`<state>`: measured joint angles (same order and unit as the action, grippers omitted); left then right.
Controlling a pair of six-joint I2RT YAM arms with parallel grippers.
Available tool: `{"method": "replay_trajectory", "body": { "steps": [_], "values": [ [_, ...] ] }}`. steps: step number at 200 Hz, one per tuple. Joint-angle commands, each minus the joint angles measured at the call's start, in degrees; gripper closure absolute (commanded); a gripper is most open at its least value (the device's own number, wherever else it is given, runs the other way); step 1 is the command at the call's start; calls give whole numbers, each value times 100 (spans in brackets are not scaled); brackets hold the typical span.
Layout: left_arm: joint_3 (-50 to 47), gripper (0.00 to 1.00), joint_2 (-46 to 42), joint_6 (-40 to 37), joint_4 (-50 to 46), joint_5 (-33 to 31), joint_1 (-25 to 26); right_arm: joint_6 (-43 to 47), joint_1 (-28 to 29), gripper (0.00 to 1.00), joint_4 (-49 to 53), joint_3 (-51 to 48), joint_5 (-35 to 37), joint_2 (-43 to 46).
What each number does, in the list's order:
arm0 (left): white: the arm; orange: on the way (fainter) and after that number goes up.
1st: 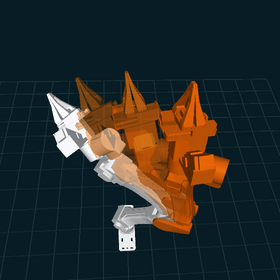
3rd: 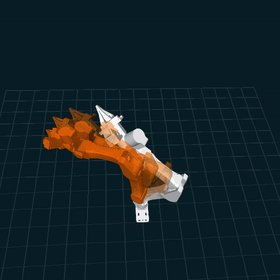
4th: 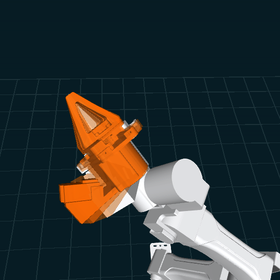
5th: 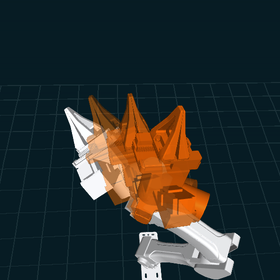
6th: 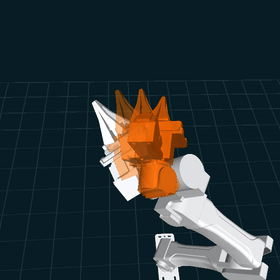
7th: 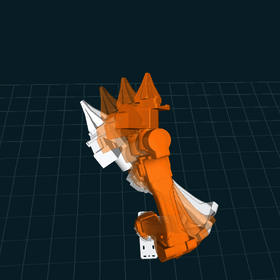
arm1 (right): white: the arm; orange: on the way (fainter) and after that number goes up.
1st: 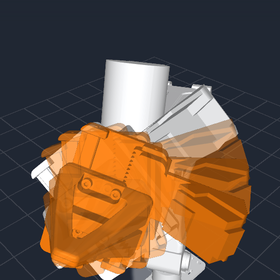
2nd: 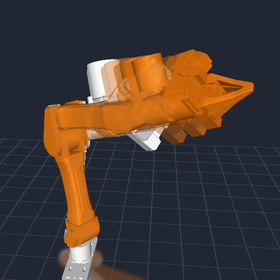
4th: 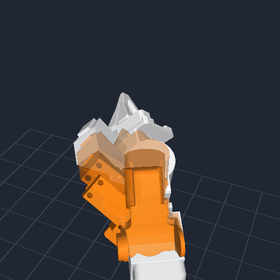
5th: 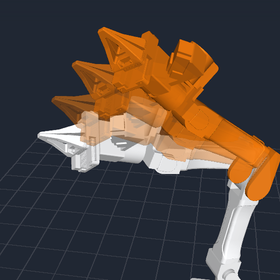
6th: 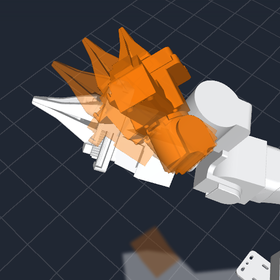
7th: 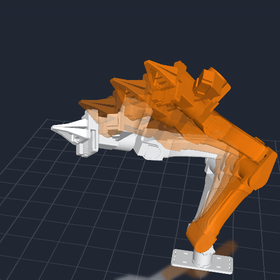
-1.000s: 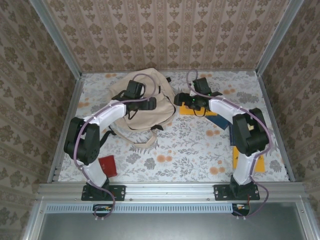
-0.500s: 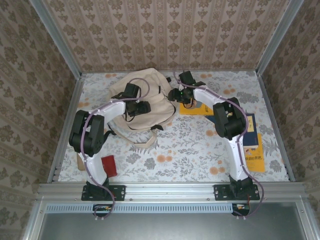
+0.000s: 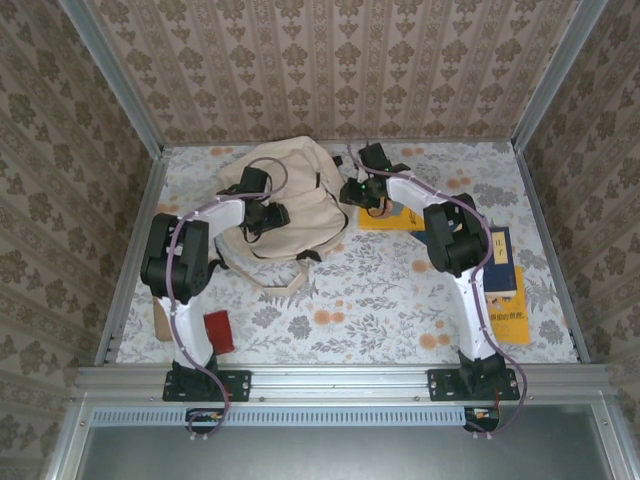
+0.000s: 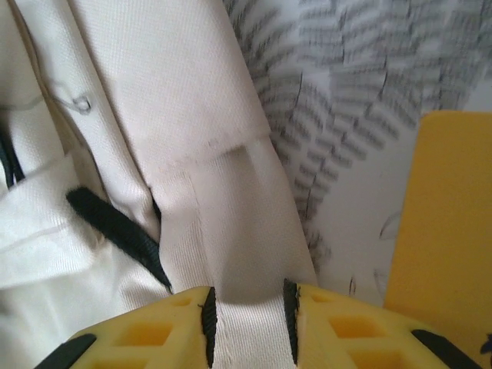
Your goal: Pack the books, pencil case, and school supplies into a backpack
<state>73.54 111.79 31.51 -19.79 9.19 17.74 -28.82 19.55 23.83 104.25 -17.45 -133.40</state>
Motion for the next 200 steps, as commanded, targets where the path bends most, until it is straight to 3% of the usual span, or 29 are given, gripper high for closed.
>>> {"method": "replay_trajectory", "body": {
  "steps": [1, 56, 91, 135, 174, 200],
  "values": [
    [-114, 47, -215, -44, -233, -167, -178, -231, 333, 66, 291, -889, -402, 365],
    [-338, 43, -989, -468, -586, -186, 109, -971, 1287, 67, -603, -2947, -22, 1405],
    [-128, 42, -1065, -571, -772, -38, 709, -1084, 978, 59, -908, -3221, -51, 2399],
    [294, 51, -587, 110, -637, 245, 1420, -1265, 641, 51, -854, -3071, -82, 2420],
    [502, 64, -130, 726, -614, -39, 1608, -1582, 494, 52, -1199, -3236, -289, 2339],
    [456, 65, -22, 930, -479, 4, 1628, -1618, 489, 52, -1223, -3302, -298, 2363]
  ]
}}
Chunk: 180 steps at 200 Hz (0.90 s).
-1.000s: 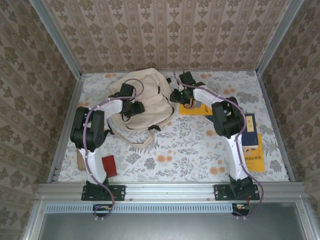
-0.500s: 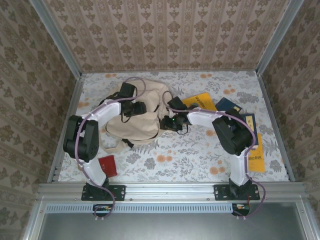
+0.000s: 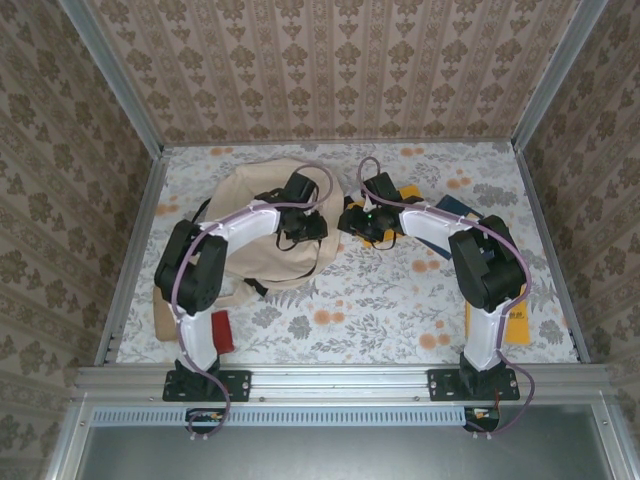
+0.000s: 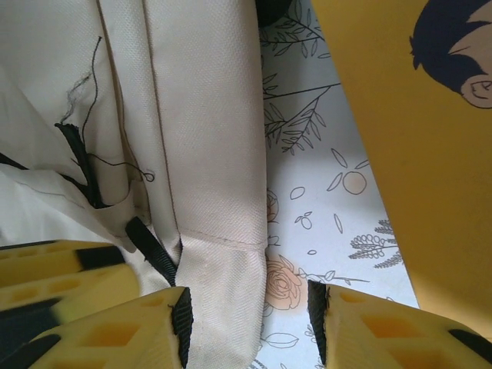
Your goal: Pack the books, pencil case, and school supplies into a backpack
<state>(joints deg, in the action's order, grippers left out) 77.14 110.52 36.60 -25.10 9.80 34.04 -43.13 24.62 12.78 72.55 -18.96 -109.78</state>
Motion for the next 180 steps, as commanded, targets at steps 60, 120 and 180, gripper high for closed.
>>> {"method": "replay_trajectory", "body": {
  "steps": [60, 120, 180],
  "values": [
    [161, 76, 377, 539, 310, 263, 6, -298, -28, 53, -257, -350, -128, 34],
    [-52, 81, 204, 678, 501, 382, 21, -400, -28, 55, -321, -358, -175, -49],
    [-2, 71, 290, 747, 607, 208, 24, -538, 0, 57, -489, -465, -310, -139]
  ]
}}
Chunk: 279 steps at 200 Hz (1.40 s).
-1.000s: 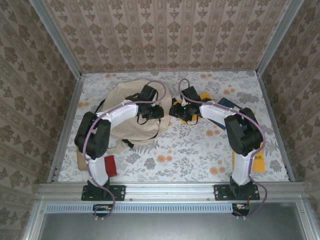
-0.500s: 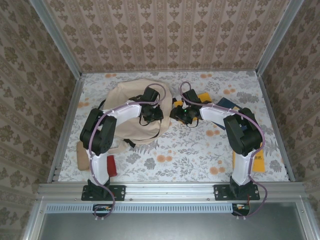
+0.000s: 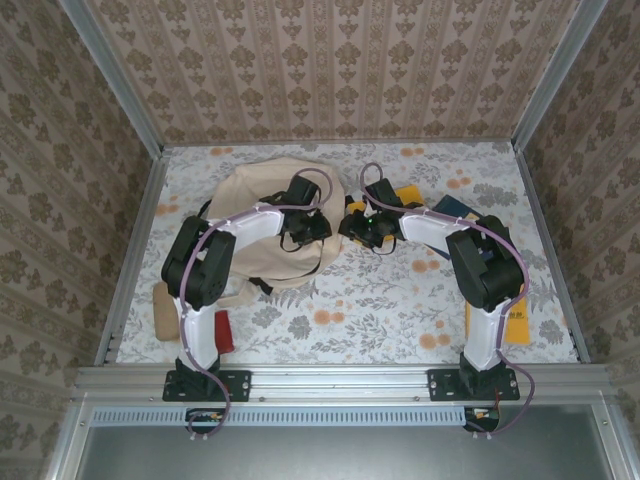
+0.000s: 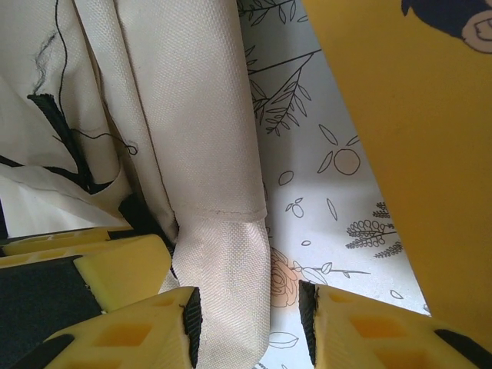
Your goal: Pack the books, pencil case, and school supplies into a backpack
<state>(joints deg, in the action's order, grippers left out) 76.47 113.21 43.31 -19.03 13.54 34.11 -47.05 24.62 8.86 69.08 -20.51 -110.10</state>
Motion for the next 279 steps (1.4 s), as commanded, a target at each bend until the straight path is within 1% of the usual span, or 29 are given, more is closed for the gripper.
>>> {"method": "replay_trajectory", "body": {
  "steps": [1, 23, 39, 45, 68, 74, 93, 129, 158, 189, 198, 207, 223, 242, 255, 268, 279],
  "values": [
    [72, 71, 24, 79, -7, -171, 17, -147, -1, 57, -96, -120, -155, -107],
    [205, 71, 140, 89, -49, -220, 17, -173, 3, 57, -114, -153, -153, -109],
    [238, 75, 189, 99, 4, -162, 17, -182, 7, 57, -130, -162, -159, -123],
    [235, 78, 187, 103, 36, -146, 17, -188, 7, 57, -142, -166, -176, -124],
    [155, 97, 61, 58, 73, -167, 26, -207, 8, 58, -198, -140, -229, -130],
    [123, 100, -1, 24, 68, -165, 26, -225, 8, 58, -224, -123, -251, -138],
    [-11, 100, -233, -158, 48, -168, 21, -287, 8, 56, -347, -27, -375, -202],
    [-340, 100, -780, -541, -97, -159, 30, -427, 12, 46, -528, 232, -619, -432],
    [-592, 100, -1153, -714, -161, -184, 35, -541, 33, 41, -631, 445, -841, -633],
    [-719, 100, -1320, -754, -166, -260, 26, -567, 100, 41, -638, 648, -1055, -827],
    [-739, 100, -1328, -754, -169, -258, 26, -602, 104, 44, -704, 667, -1116, -876],
    [-777, 100, -1336, -754, -164, -255, 30, -646, 104, 49, -775, 685, -1155, -920],
    [-853, 100, -1380, -741, -239, -308, 32, -665, 104, 66, -893, 720, -1128, -959],
    [-956, 100, -1465, -778, -574, -451, 35, -665, 96, 85, -1019, 760, -951, -956],
    [-1106, 100, -1564, -820, -747, -475, 43, -691, 100, 94, -1120, 798, -798, -982],
    [-1276, 100, -1707, -857, -928, -509, 59, -768, 99, 100, -1237, 805, -646, -1004],
    [-1412, 100, -1847, -865, -1070, -577, 86, -835, 111, 100, -1331, 784, -483, -998]
  ]
}}
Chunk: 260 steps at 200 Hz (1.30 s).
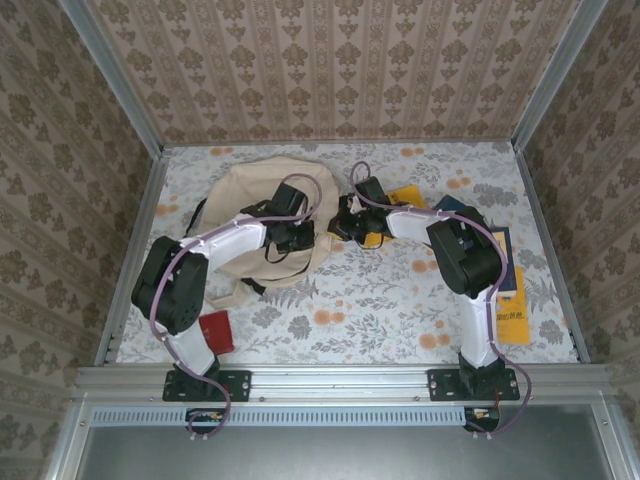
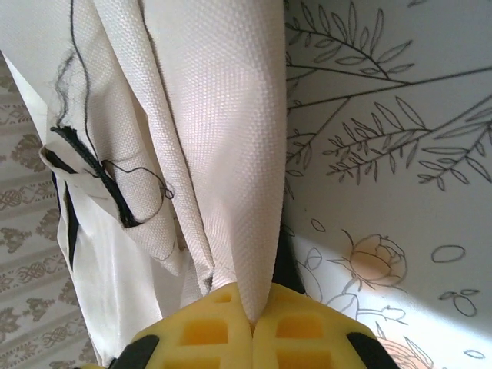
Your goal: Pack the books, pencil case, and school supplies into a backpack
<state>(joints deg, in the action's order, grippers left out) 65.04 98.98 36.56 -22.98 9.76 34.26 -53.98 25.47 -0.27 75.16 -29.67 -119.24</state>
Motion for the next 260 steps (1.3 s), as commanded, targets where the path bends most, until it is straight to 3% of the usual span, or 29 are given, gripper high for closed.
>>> {"method": "replay_trajectory", "body": {
  "steps": [1, 72, 143, 179, 191, 209, 260],
  "values": [
    [-284, 100, -441, -195, -682, -201, 71, -150, 22, 100, -432, 171, 448, -79],
    [-950, 100, -1412, -239, -1403, -342, 142, -261, -22, 100, -512, 160, 1431, -49],
    [-1272, 100, -2388, -307, -2262, -1008, 37, -52, -195, 100, -227, 484, 1569, -192],
    [-1250, 100, -2521, -341, -1684, -609, -68, 46, -192, 100, -270, 501, 1115, -164],
    [-1161, 82, -2475, -342, -1230, -403, 45, 24, -185, 100, -326, 434, 894, -120],
    [-724, 65, -2104, -496, -1024, -410, 256, -8, -183, 100, -548, 241, 591, 26],
    [537, 52, -545, -1140, -1072, -1089, 571, -43, -174, 100, -816, -228, 208, 415]
  ]
}}
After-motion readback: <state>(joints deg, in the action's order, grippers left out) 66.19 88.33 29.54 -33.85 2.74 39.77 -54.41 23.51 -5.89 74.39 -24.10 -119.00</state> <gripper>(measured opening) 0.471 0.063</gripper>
